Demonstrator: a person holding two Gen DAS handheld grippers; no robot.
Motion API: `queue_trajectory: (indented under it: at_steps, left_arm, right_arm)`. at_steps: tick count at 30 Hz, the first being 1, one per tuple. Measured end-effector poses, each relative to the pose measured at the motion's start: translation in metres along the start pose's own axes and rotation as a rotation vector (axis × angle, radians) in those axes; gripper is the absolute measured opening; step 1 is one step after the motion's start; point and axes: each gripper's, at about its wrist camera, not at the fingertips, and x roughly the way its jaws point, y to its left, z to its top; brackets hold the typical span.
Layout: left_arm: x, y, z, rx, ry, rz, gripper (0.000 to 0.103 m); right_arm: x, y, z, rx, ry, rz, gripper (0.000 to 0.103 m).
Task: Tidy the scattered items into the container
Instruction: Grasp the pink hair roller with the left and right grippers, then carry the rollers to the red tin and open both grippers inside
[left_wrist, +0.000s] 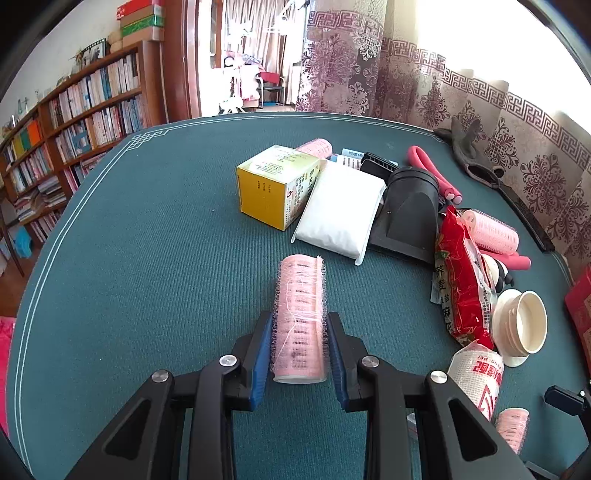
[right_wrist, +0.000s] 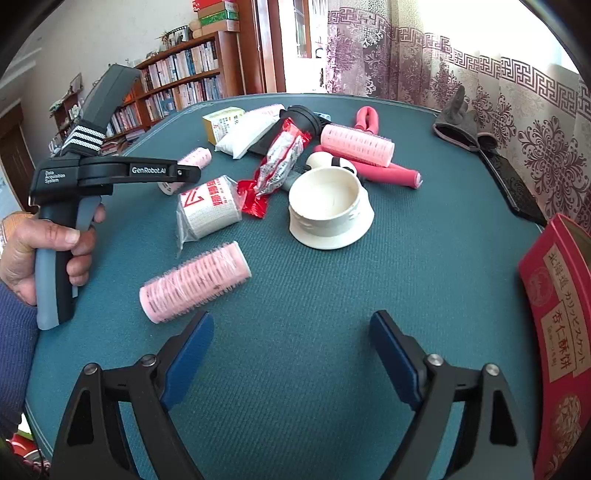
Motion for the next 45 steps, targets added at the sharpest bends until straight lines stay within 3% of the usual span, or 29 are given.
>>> queue_trajectory:
  at_steps: [8, 15, 26, 33, 34, 35, 41, 45]
  left_arm:
    - [-0.006, 0.006, -0.003, -0.04, -0.003, -0.028, 0.029]
    - [-0.009, 0.006, -0.005, -0.052, -0.011, -0.035, 0.029]
    - [-0.012, 0.006, -0.004, -0.065, -0.015, -0.032, 0.029]
    - [-0.011, 0.004, -0.006, -0.058, -0.011, -0.034, 0.029]
    - [-0.012, 0.004, -0.005, -0.058, -0.013, -0.037, 0.029]
    - [-0.012, 0.003, -0.005, -0.058, -0.015, -0.038, 0.029]
    - [-0.019, 0.0, -0.004, -0.052, -0.033, -0.05, 0.029]
    - [-0.024, -0.004, -0.003, -0.046, -0.044, -0.067, 0.029]
  right_arm:
    - [0.005, 0.031, 0.011, -0.093, -0.011, 0.094, 0.078]
    - [0.016, 0.041, 0.018, -0.22, -0.004, 0.116, 0.085]
    - [0.019, 0.036, 0.022, -0.131, 0.022, 0.189, 0.085]
    - [0.024, 0.053, 0.018, -0.191, 0.037, 0.081, 0.085]
    - [0.024, 0.053, 0.018, -0.19, 0.034, 0.068, 0.079]
    - [0.025, 0.052, 0.017, -0.181, 0.037, 0.059, 0.075]
    - [0.006, 0.04, 0.014, -0.08, -0.024, 0.045, 0.075]
    - [-0.019, 0.029, 0.01, -0.025, -0.086, -0.012, 0.075]
